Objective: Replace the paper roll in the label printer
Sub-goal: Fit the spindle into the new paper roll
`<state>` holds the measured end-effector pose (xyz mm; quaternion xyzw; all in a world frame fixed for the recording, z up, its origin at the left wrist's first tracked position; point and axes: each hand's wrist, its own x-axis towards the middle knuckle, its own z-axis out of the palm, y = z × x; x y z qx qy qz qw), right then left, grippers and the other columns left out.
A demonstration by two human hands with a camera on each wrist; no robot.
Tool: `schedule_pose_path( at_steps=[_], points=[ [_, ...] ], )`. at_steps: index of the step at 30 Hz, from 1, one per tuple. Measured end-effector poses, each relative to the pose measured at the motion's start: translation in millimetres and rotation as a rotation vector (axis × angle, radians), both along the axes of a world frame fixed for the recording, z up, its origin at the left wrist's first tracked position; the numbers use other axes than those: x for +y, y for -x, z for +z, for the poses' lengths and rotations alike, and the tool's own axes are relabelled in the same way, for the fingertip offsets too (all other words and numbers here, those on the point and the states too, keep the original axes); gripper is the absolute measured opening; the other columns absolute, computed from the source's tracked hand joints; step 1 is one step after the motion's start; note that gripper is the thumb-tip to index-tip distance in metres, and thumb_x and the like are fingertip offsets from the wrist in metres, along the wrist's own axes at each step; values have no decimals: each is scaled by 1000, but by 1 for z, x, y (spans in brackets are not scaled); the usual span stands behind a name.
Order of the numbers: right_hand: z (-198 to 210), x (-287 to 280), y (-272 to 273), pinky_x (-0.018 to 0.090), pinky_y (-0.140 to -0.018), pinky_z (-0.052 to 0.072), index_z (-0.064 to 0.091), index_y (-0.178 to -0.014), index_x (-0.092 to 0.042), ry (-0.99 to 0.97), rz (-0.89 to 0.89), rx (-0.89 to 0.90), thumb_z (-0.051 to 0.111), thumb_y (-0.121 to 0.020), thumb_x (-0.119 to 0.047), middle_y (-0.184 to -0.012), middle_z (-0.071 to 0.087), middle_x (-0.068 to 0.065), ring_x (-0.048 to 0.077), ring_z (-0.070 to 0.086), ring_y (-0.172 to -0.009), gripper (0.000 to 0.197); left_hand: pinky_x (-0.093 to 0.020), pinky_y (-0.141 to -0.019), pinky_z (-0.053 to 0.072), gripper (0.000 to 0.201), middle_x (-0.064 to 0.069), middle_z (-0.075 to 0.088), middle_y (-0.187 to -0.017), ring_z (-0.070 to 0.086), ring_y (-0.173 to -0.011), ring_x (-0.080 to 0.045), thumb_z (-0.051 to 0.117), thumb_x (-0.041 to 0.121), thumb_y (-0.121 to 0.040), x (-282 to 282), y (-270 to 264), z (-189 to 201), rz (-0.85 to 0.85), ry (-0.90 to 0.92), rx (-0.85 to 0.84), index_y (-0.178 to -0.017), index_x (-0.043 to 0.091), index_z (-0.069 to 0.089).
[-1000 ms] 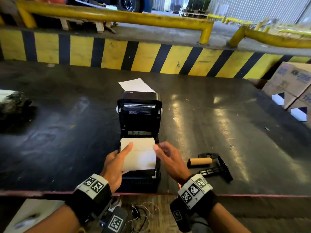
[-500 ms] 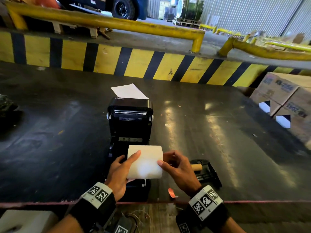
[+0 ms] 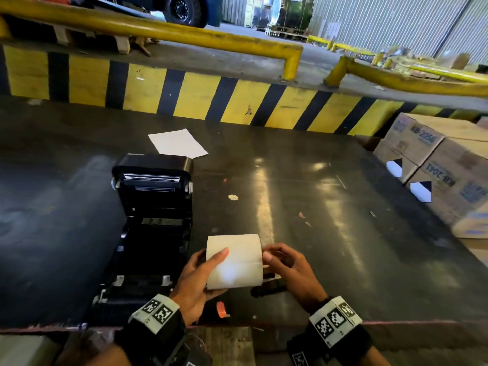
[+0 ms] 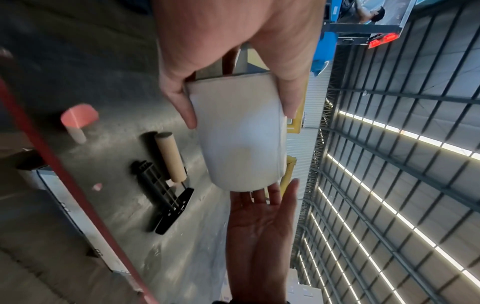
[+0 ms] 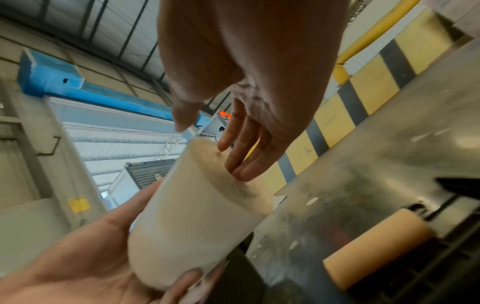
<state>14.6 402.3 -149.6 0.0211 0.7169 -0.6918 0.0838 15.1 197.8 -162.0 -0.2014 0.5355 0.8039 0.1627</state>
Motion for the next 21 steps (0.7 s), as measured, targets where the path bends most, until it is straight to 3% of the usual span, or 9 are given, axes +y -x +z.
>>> schedule_pose_path(
  at_steps=[2, 4, 5, 7, 9, 11, 14, 17, 21],
  points=[
    [-9, 25, 10, 35, -69, 58, 67, -94, -2, -94, -104, 18, 59, -91, -19, -89, 74, 13, 24, 71, -80, 20, -55, -88, 52, 75, -13, 63, -113, 60, -104, -31, 80, 34, -52, 18, 0, -6, 15, 2, -8, -121, 20, 52],
    [-33, 57, 27, 32, -66, 51, 69, -84, -4, -313, -203, 38, 62, -90, -16, -79, 71, 11, 17, 67, -71, 15, -54, -86, 54, 80, -14, 64, -113, 60, -104, -31, 81, 34, -50, 33, 1, -9, 44, 12, -12, -122, 19, 51],
    [-47, 71, 35, 32, -69, 49, 69, -86, -5, -462, -215, 17, 64, -88, -18, -81, 70, 12, 18, 66, -73, 14, -54, -85, 54, 81, -14, 63, -114, 60, -104, -31, 81, 34, -50, 38, 1, -10, 64, 16, -9, -123, 18, 51],
    [-78, 94, 48, 34, -78, 52, 67, -101, -5, -770, -161, -76, 67, -85, -31, -96, 71, 14, 26, 67, -89, 31, -54, -85, 53, 81, -14, 62, -115, 58, -105, -32, 80, 34, -52, 46, 0, -14, 107, 32, 3, -125, 17, 49],
    [-102, 103, 51, 35, -87, 52, 61, -115, -7, -916, -74, -173, 66, -83, -43, -111, 68, 15, 29, 64, -103, 49, -53, -84, 53, 77, -13, 60, -115, 57, -104, -31, 78, 32, -57, 50, -3, -17, 136, 52, 2, -126, 17, 48],
    [-113, 105, 52, 33, -87, 49, 60, -117, -7, -924, -41, -199, 65, -83, -45, -115, 67, 14, 29, 63, -105, 50, -52, -84, 54, 76, -13, 59, -117, 56, -104, -31, 77, 33, -59, 51, -7, -20, 158, 61, 10, -127, 17, 48],
    [-114, 104, 55, 33, -81, 51, 64, -107, -5, -940, 26, -176, 66, -85, -38, -107, 69, 13, 27, 65, -97, 40, -55, -89, 51, 80, -13, 58, -119, 55, -107, -32, 78, 36, -53, 53, -9, -22, 210, 67, 18, -125, 18, 49],
    [-119, 104, 54, 25, -69, 44, 64, -105, -1, -788, 7, -178, 70, -83, -27, -100, 69, 12, 23, 64, -88, 34, -54, -90, 50, 83, -13, 56, -121, 54, -109, -33, 77, 36, -52, 46, -10, -23, 253, 57, 26, -127, 17, 48],
    [-115, 111, 47, 29, -66, 51, 68, -94, -5, -629, -91, -52, 76, -78, -23, -80, 69, 7, 25, 68, -78, 25, -53, -90, 50, 72, -13, 55, -123, 54, -111, -33, 75, 34, -58, 39, -11, -27, 287, -7, 37, -124, 18, 50]
  ],
)
